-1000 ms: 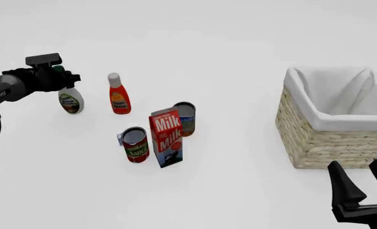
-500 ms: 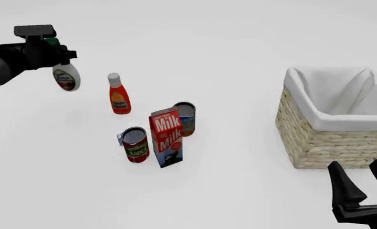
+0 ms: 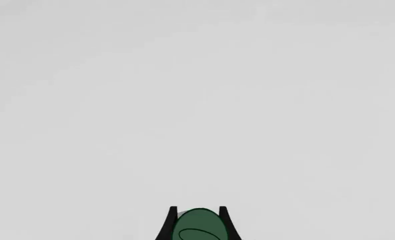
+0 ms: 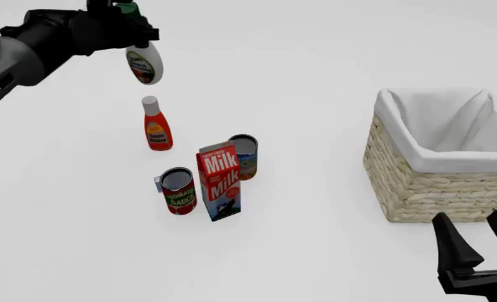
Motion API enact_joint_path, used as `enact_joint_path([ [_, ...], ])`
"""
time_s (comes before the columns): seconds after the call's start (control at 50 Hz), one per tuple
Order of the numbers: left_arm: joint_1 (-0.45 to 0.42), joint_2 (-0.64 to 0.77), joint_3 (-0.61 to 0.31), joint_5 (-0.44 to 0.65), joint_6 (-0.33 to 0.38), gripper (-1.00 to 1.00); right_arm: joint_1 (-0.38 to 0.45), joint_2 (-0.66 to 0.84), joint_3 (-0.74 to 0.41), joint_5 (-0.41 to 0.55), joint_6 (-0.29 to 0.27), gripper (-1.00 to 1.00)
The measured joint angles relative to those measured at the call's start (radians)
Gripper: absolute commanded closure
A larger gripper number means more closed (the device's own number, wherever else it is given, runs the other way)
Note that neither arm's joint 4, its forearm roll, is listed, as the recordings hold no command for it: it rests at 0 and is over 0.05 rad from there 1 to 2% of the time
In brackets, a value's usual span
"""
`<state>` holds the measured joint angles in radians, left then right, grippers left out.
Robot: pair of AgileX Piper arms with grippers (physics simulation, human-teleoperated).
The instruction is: Pick the salad dressing and place it in the basket.
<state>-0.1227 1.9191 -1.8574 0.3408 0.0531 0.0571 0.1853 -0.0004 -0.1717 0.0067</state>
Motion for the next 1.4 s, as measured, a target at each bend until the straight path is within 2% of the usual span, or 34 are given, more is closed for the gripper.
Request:
enact_joint_path([
  [0.22, -0.157, -0.032, 0.016, 0.005, 0.007, 1.00, -0.002, -0.001, 0.000, 0.002, -0.002, -1.00],
  [0.48, -0.352, -0.066, 0.081, -0.011, 0.017, 1.00, -0.003, -0.011, 0.000, 0.012, -0.003, -1.00],
  [0.78, -0.513, -0.094, 0.118, -0.018, -0.003, 1.00, -0.001, -0.041, 0.000, 0.039, 0.000, -1.00],
  [0.98, -0.589, -0.101, 0.146, -0.034, -0.017, 1.00, 0.005, -0.070, 0.000, 0.065, -0.006, -1.00],
  [1.18, -0.629, -0.103, 0.169, -0.049, -0.025, 1.00, 0.016, -0.092, -0.001, 0.091, -0.028, -1.00],
  [1.4, -0.648, -0.110, 0.184, -0.059, -0.034, 1.00, 0.059, 0.023, -0.047, 0.072, -0.071, -1.00],
])
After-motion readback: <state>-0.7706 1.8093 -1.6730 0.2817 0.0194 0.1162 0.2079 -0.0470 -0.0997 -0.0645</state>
